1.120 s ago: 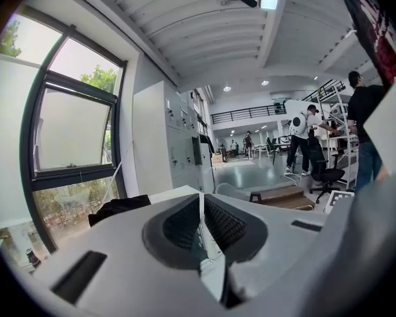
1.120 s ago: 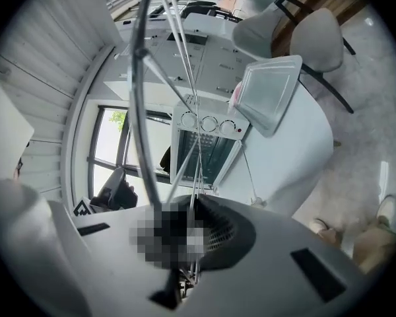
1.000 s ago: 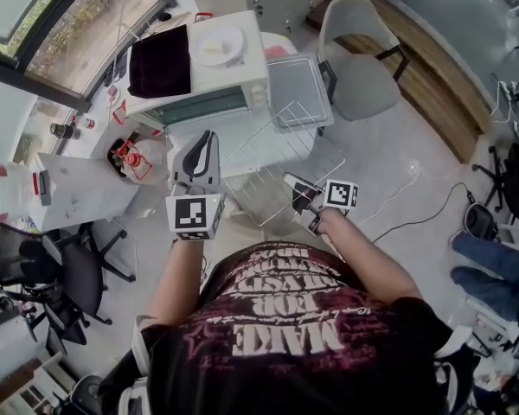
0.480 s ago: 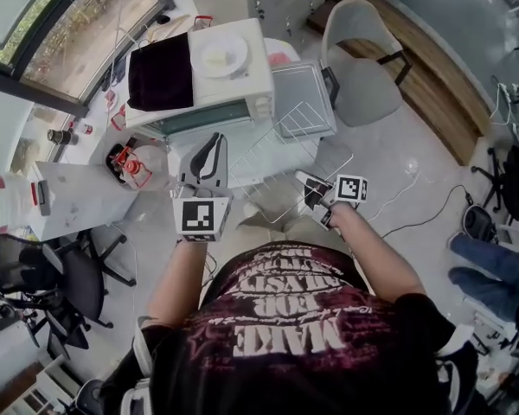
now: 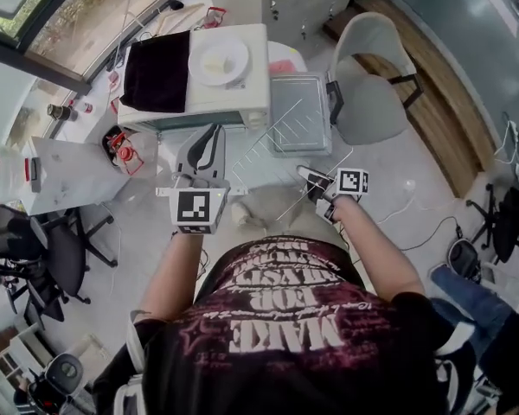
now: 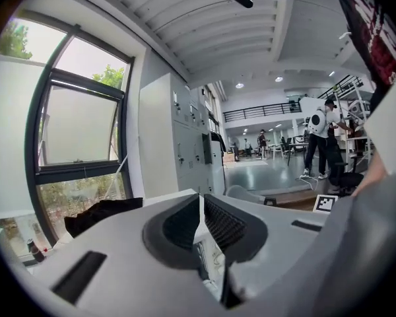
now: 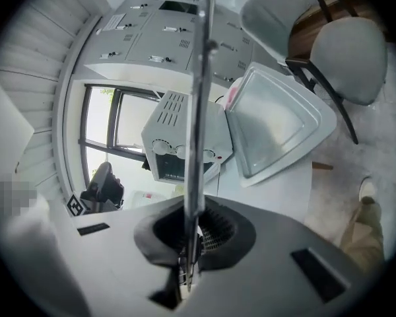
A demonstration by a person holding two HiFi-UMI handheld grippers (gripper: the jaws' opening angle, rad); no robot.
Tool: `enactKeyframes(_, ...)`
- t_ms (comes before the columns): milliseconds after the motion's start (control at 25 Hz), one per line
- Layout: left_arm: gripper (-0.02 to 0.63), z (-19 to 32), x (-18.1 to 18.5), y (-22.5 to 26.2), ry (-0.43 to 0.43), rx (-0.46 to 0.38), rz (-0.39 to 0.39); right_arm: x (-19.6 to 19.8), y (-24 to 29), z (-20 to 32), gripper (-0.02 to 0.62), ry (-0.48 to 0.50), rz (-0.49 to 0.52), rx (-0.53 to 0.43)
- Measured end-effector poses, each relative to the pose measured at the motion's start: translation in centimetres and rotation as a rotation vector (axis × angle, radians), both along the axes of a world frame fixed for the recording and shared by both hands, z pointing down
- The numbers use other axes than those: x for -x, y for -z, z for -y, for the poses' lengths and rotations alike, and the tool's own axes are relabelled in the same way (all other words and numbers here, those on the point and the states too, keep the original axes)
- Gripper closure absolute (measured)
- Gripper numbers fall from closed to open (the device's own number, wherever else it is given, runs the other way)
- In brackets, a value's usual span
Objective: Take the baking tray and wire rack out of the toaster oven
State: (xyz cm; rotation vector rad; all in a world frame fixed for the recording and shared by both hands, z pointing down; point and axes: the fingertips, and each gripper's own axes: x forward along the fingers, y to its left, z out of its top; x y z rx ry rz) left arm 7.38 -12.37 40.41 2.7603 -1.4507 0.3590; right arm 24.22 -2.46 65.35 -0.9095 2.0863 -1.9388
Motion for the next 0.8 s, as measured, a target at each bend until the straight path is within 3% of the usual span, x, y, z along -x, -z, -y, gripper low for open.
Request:
enactKeyframes(360,0.581,2.2,-4.4,-0.7,0.236,0.006,0.010,-5.9,-3.3,6.3,0.589,0.339,-0.043,0.031)
enactKeyframes(800,0.581,0.4,-2.7,-2.9,0.510,0.037,0.007,-8.2,-7.0,14.9,0.589,0.683,-0.141,0.066)
